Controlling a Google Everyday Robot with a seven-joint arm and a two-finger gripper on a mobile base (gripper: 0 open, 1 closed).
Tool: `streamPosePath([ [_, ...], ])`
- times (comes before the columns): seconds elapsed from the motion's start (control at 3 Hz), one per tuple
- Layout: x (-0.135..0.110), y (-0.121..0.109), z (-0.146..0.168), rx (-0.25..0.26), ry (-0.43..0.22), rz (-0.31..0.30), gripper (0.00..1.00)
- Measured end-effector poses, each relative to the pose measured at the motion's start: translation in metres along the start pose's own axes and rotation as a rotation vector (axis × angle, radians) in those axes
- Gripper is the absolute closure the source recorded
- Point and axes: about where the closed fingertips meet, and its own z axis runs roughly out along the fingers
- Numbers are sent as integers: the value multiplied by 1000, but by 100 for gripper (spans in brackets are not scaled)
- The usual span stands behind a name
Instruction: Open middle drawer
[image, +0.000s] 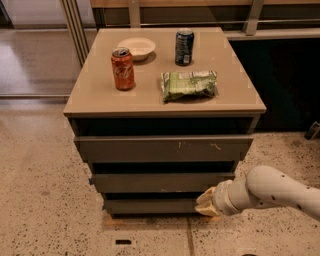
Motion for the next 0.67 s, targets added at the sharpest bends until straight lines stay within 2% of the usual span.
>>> streamPosePath([
  [0.33,0,-6,24,-14,-37,-27,3],
  [0.67,-5,-16,43,-18,-50,-57,0],
])
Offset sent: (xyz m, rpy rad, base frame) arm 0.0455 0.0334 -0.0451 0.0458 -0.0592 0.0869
